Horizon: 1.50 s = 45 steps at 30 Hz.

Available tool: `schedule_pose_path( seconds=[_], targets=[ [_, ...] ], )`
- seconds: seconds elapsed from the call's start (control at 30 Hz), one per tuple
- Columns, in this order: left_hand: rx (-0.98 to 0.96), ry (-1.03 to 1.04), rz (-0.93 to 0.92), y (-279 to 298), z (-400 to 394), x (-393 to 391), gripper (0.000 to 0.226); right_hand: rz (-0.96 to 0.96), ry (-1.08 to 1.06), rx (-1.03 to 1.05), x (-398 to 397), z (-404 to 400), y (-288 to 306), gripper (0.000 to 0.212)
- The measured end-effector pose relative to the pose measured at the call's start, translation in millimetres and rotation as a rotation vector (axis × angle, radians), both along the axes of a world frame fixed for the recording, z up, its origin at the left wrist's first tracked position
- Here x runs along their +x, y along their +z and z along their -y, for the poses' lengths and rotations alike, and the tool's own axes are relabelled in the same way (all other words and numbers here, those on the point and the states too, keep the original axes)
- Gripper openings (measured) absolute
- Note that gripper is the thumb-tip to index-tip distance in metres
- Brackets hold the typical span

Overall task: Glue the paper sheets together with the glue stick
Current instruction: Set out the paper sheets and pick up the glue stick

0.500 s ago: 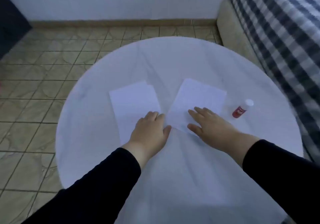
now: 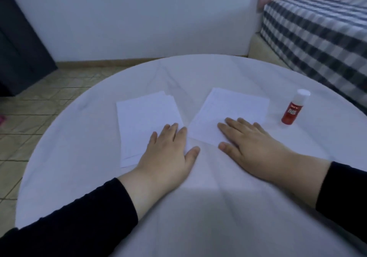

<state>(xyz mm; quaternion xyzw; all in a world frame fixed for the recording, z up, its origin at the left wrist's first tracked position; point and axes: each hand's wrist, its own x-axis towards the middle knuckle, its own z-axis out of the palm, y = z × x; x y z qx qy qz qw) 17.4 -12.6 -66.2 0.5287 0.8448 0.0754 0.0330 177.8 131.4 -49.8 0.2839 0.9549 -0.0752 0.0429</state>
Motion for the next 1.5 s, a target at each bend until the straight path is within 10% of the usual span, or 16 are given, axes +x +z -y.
schedule_pose_path(
  seconds=[0.4,0.67,0.8,0.93,1.5],
  targets=[
    [0.015,-0.012,0.031,5.2,9.9,19.1,0.057,-0.24,-0.079,-0.027,25.7,8.9,-5.1,0.053],
    [-0.003,-0.127,0.09,11.8,5.5,59.0,0.061,-0.736,-0.608,-0.133,72.1,-9.9,-2.5,0.015],
    [-0.031,-0.182,0.085,9.0,-3.6,67.5,0.064,-0.814,-0.731,-0.23,77.1,-30.1,1.2,0.04],
    [-0.033,-0.19,0.06,3.6,-6.3,66.4,0.063,-0.827,-0.706,-0.304,73.5,-50.8,0.4,0.063],
    [0.011,-0.196,0.134,2.0,-1.8,61.6,0.058,-0.95,-0.524,-0.411,83.2,-31.0,0.1,0.015]
  ],
)
